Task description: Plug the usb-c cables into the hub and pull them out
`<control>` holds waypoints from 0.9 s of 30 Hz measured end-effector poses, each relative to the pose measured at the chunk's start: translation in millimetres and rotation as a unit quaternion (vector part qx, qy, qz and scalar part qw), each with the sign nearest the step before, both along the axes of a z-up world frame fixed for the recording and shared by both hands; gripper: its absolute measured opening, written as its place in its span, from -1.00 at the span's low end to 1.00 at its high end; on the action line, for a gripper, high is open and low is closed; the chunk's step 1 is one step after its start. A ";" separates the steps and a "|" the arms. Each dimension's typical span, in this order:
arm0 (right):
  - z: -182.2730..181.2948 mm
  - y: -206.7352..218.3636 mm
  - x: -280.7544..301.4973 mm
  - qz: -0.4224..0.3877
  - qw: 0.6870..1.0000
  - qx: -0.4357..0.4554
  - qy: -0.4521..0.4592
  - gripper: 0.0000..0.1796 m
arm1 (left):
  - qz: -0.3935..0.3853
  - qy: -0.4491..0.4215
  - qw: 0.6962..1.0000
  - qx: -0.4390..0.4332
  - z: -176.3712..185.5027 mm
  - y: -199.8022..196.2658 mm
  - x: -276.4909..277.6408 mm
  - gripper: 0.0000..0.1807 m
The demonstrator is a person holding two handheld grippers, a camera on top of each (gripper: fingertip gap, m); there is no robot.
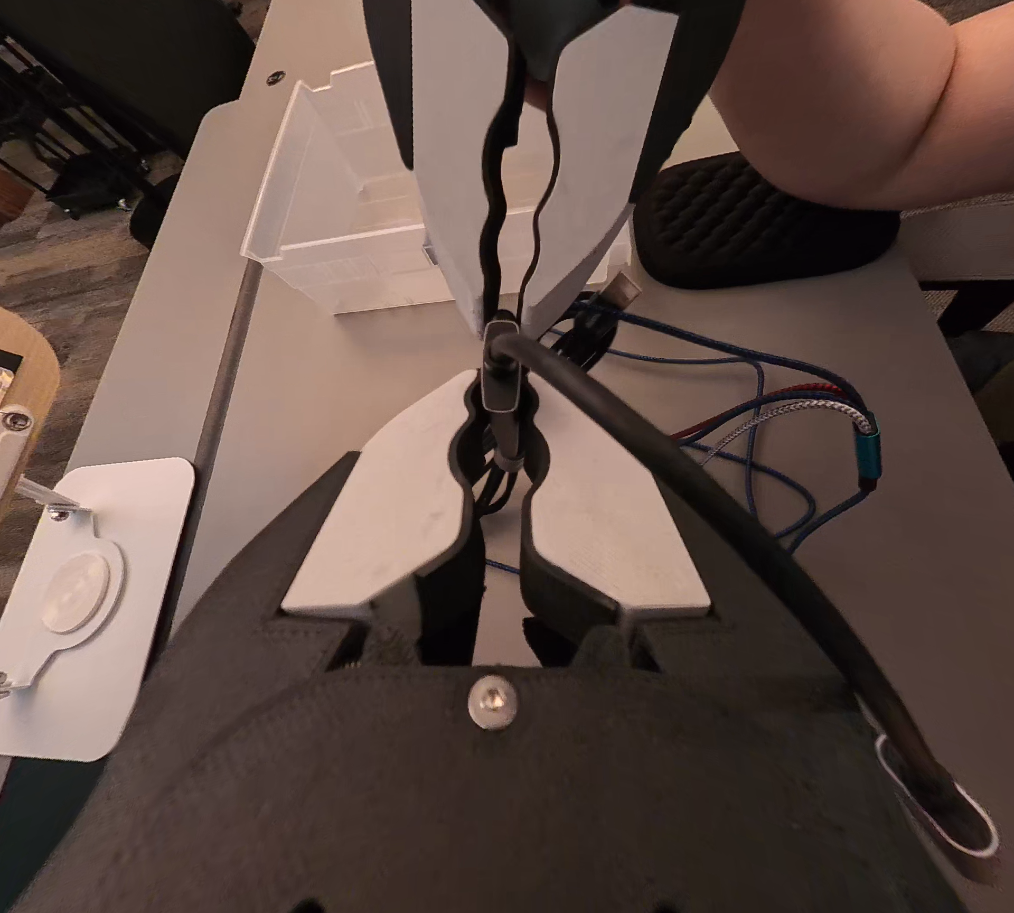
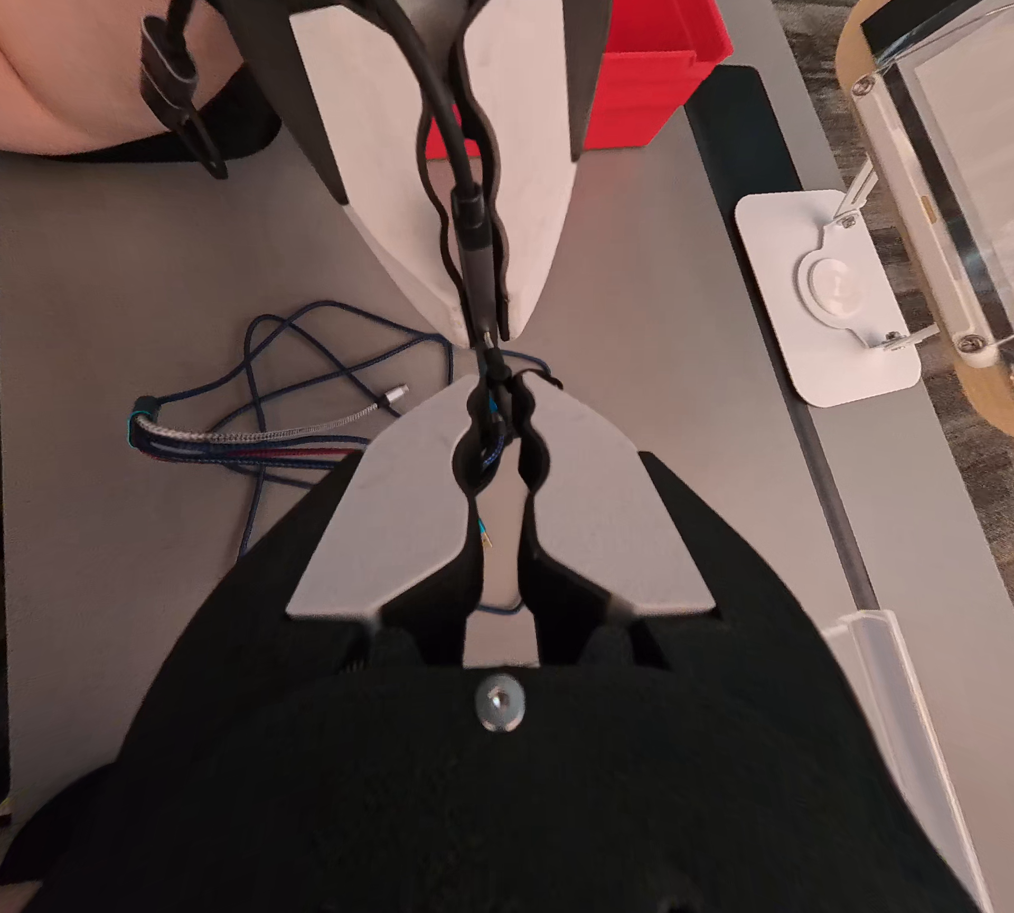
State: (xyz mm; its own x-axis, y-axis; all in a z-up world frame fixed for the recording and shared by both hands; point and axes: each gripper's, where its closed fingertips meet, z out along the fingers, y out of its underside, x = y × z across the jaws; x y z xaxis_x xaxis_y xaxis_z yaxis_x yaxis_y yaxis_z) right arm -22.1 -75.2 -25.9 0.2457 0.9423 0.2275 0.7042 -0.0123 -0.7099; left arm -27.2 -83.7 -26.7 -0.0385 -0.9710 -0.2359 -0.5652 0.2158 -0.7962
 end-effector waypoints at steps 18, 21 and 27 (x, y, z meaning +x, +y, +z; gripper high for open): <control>9.9 9.2 -5.6 -0.016 0.999 0.026 0.032 -0.92 | 0.021 -0.039 0.999 0.024 12.3 8.6 1.9 -0.90; 12.5 8.4 -8.9 -0.004 0.998 0.014 0.058 -0.91 | 0.013 -0.063 0.998 0.010 18.7 6.9 1.7 -0.90; 20.0 8.9 -16.7 0.015 0.992 -0.025 0.125 -0.91 | 0.006 -0.111 0.994 -0.002 35.4 6.3 0.3 -0.90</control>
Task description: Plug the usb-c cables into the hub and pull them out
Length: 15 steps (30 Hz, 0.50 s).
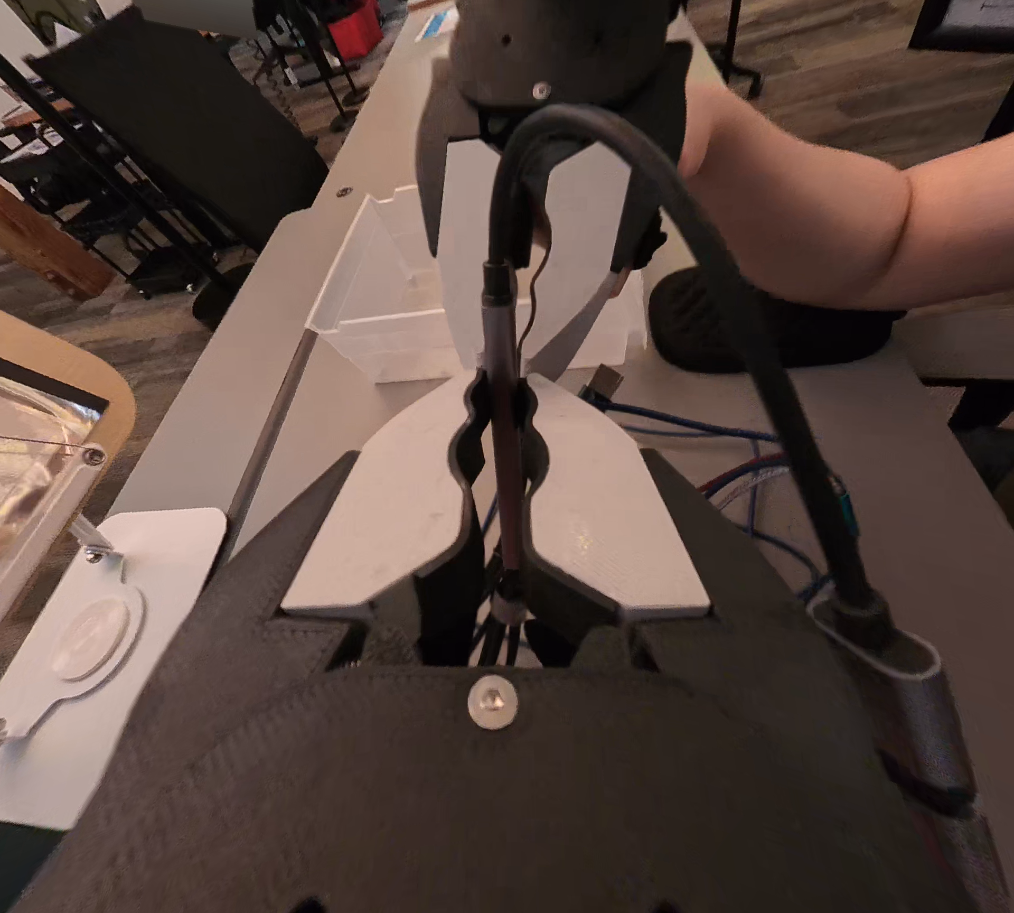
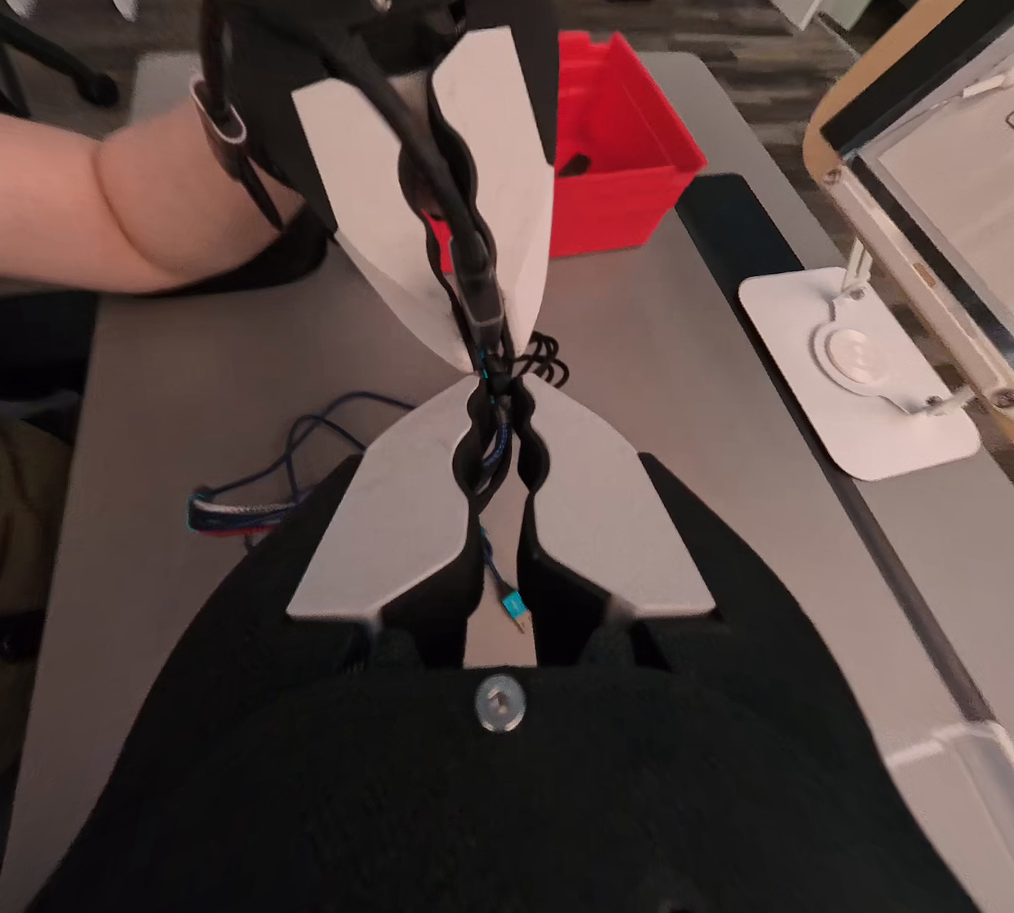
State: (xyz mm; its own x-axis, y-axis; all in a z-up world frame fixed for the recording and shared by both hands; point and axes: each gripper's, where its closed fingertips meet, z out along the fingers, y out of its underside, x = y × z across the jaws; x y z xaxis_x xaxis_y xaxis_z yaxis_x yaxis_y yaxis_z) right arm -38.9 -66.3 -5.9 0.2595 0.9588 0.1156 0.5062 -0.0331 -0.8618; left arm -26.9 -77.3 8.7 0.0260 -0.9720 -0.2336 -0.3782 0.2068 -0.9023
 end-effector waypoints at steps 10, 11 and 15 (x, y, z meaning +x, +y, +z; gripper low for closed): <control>17.3 -0.9 -1.0 0.025 0.996 -0.021 0.082 -0.91 | 0.017 -0.014 0.999 -0.049 7.3 1.1 -6.8 -0.90; 16.7 -1.7 -1.6 0.029 0.996 -0.018 0.080 -0.91 | 0.015 -0.011 0.998 -0.053 6.4 0.0 -7.4 -0.90; 18.2 -4.0 -3.1 0.034 0.996 -0.009 0.079 -0.91 | 0.013 0.018 0.998 -0.056 -3.5 -2.3 -10.0 -0.90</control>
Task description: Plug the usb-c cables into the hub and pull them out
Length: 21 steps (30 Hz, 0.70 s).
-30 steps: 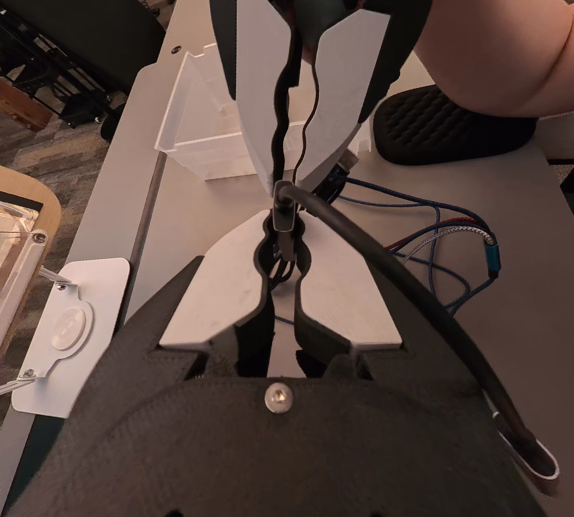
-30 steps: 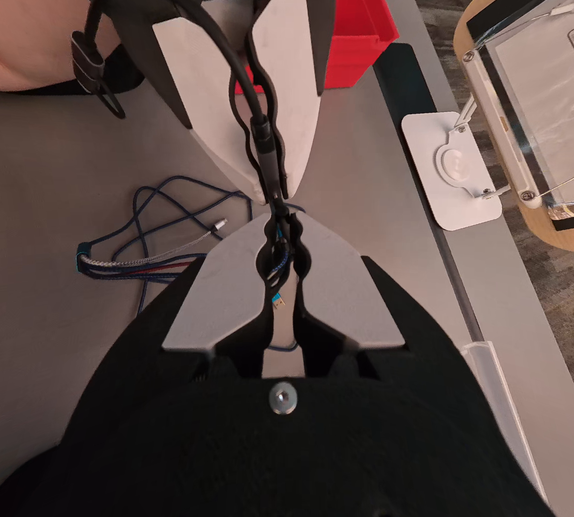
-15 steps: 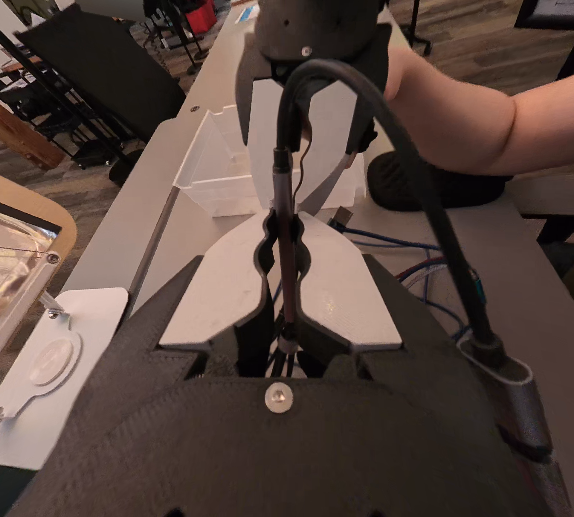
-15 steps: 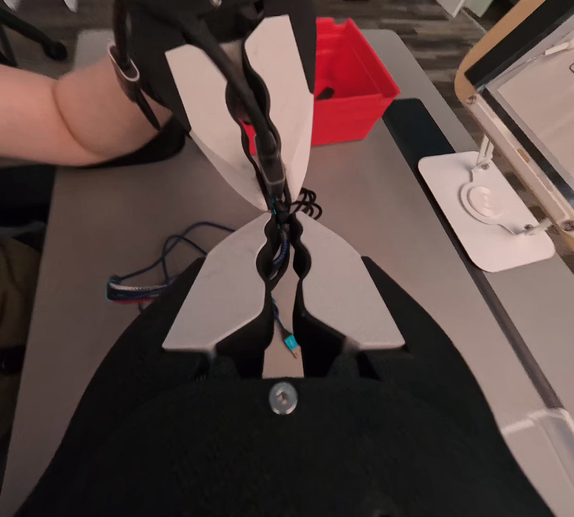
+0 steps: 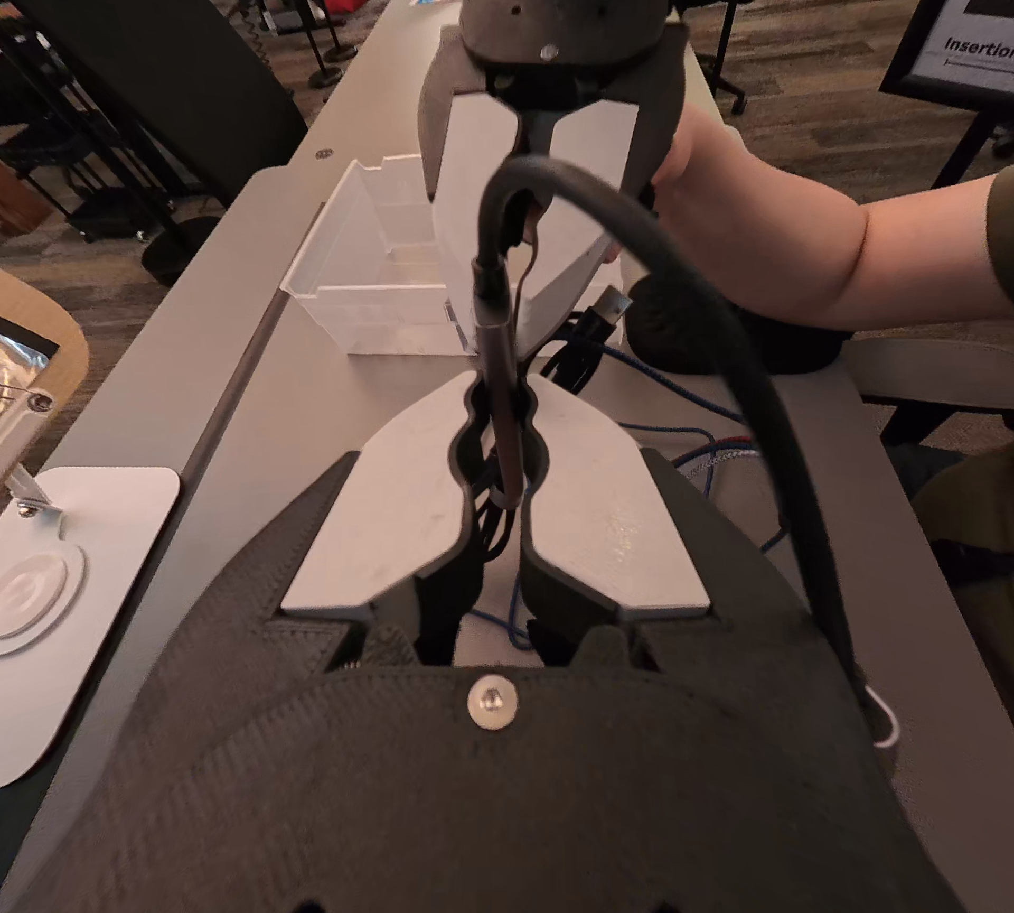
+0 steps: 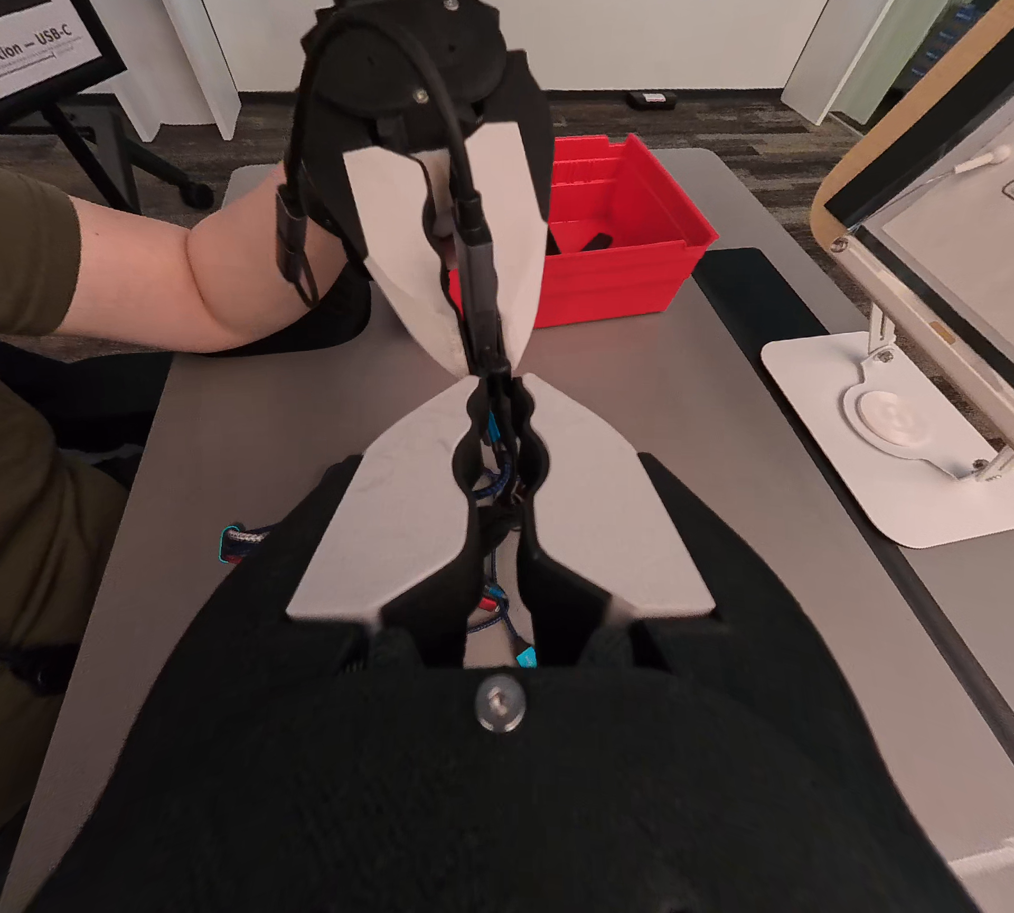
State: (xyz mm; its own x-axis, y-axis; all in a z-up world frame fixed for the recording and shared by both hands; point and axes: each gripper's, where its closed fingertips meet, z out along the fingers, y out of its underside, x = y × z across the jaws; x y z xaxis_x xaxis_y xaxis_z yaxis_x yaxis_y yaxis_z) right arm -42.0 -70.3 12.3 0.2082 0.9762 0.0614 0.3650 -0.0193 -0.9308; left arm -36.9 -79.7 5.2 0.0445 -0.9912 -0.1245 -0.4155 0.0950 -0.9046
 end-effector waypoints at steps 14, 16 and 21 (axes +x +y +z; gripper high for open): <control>10.7 -5.5 7.6 0.045 0.998 0.031 0.043 -0.91 | -0.024 -0.023 0.999 0.017 5.5 -2.6 8.5 -0.90; 10.7 -5.4 8.1 0.051 0.997 0.034 0.048 -0.91 | -0.031 -0.031 0.999 0.005 5.4 -2.9 9.3 -0.90; 12.4 -8.5 11.5 0.068 0.996 0.003 0.065 -0.91 | -0.045 -0.050 0.998 -0.007 7.8 -6.5 13.1 -0.90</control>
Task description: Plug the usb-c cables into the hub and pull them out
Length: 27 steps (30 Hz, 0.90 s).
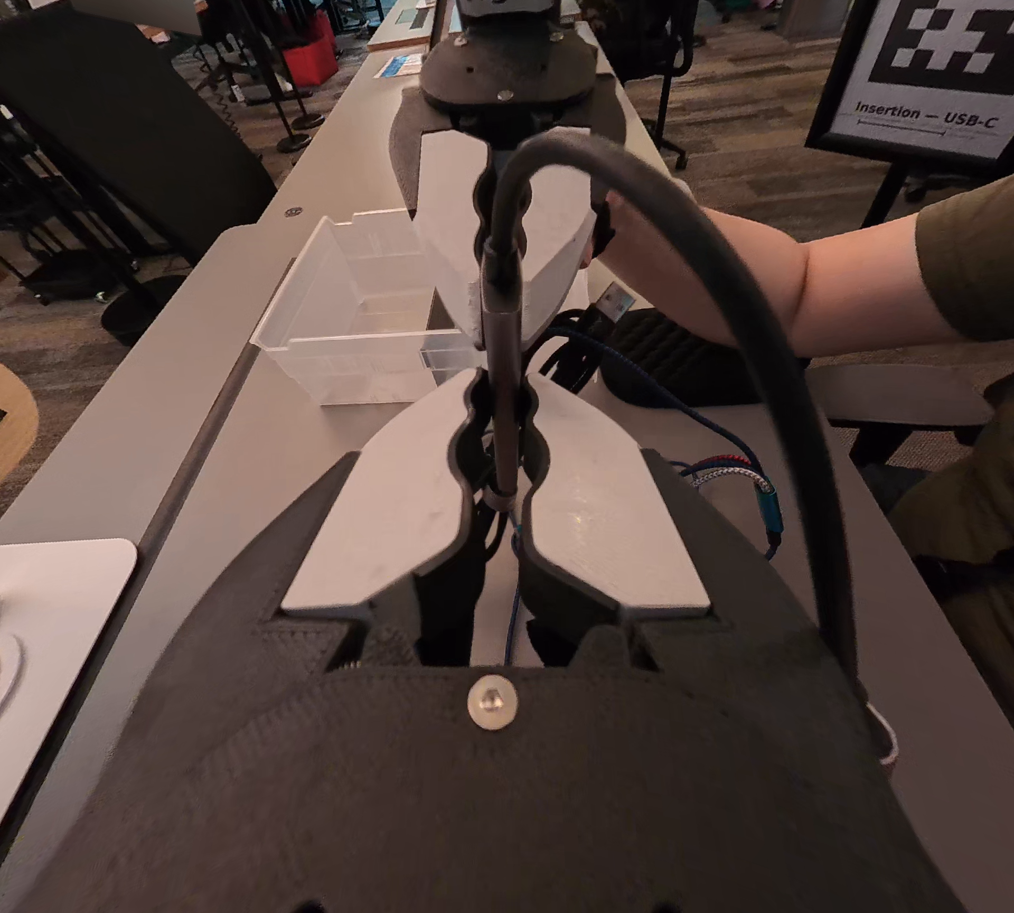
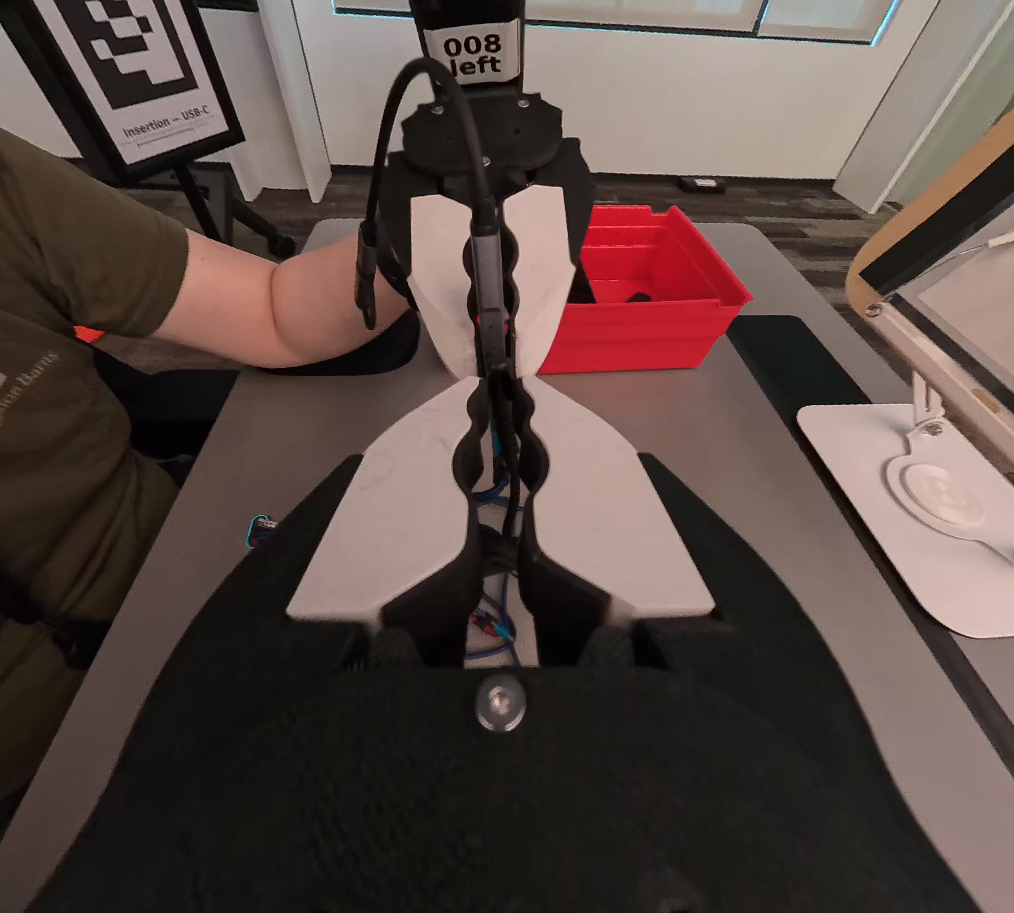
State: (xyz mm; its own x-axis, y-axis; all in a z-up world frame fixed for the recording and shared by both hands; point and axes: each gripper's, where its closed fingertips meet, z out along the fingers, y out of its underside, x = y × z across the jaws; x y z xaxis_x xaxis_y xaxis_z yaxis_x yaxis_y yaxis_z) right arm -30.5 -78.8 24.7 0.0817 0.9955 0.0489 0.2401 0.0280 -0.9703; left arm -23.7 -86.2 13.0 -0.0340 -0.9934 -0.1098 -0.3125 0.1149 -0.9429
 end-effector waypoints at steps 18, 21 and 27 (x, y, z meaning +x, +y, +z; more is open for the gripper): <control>-16.1 -1.7 -0.3 -0.007 0.997 0.026 -0.068 -0.91 | -0.001 0.051 0.999 0.005 -14.8 -0.2 0.5 -0.90; -1.5 -1.2 -0.3 0.001 1.000 0.006 -0.010 -0.91 | -0.003 0.015 0.999 -0.039 -1.2 -0.5 0.8 -0.90; -3.5 2.2 -2.1 0.017 0.999 -0.030 0.018 -0.91 | 0.005 0.030 0.997 -0.074 -4.4 2.6 -1.4 -0.90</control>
State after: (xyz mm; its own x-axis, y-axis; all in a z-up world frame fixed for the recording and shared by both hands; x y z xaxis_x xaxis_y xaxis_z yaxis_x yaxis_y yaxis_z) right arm -32.5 -76.5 21.3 0.0481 0.9987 -0.0140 0.2058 -0.0236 -0.9783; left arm -25.2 -83.6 8.6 -0.0263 -0.9988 0.0404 -0.3697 -0.0279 -0.9287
